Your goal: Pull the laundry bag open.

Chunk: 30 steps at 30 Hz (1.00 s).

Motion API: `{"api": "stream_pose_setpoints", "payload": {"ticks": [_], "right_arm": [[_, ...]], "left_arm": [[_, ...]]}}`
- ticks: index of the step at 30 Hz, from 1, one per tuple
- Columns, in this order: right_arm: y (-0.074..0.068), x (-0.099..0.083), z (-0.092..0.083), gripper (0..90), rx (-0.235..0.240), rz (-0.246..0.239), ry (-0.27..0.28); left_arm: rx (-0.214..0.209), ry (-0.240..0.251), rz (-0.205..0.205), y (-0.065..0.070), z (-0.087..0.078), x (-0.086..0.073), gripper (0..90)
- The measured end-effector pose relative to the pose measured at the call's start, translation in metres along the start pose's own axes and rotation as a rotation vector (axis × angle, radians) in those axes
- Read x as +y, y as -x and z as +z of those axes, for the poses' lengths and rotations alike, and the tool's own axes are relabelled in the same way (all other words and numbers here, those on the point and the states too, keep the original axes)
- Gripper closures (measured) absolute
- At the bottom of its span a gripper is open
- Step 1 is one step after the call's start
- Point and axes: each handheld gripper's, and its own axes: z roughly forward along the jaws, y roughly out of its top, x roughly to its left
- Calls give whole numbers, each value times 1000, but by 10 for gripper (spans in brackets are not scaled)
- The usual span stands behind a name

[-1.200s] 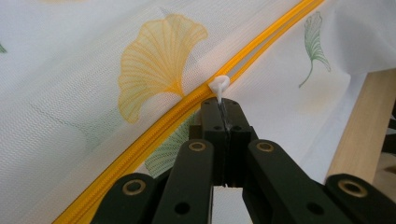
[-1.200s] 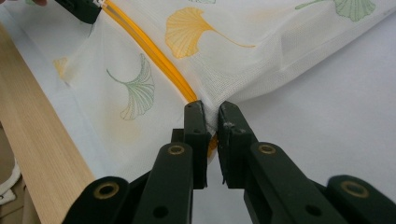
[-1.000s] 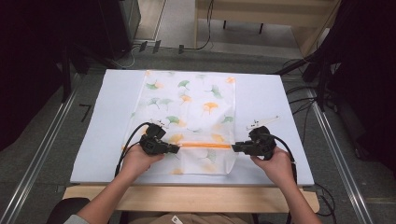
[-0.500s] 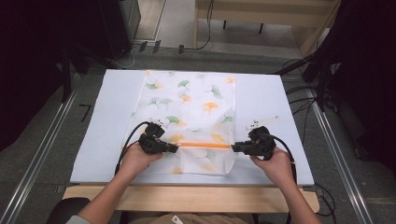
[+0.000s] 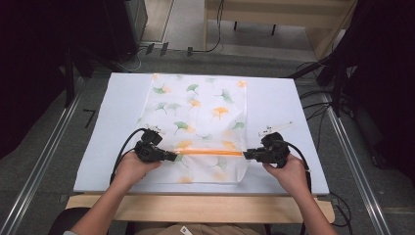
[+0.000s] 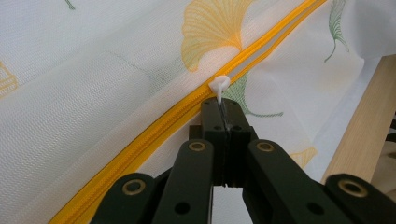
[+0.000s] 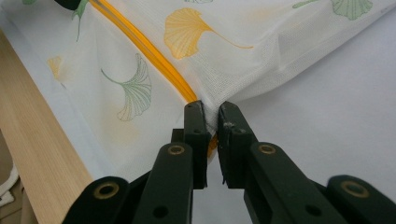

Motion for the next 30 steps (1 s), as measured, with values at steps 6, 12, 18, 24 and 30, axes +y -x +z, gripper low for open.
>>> {"api": "stream_pose_setpoints", "payload": {"ticks": [6, 12, 18, 24, 30], "right_arm": [[1, 0, 0, 849, -2, -1, 0], [1, 0, 0, 849, -3, -1, -1], [0, 0, -1, 849, -1, 3, 2], [0, 0, -1, 849, 0, 5, -1], [0, 0, -1, 849, 2, 4, 2]], "left_arm": [[8, 2, 3, 1, 1, 1, 900], [1, 6, -1, 2, 1, 1, 900], [-8, 3, -8, 0, 0, 1, 900], [-10, 5, -17, 0, 0, 1, 900], [-8, 1, -22, -2, -1, 0, 900]]}}
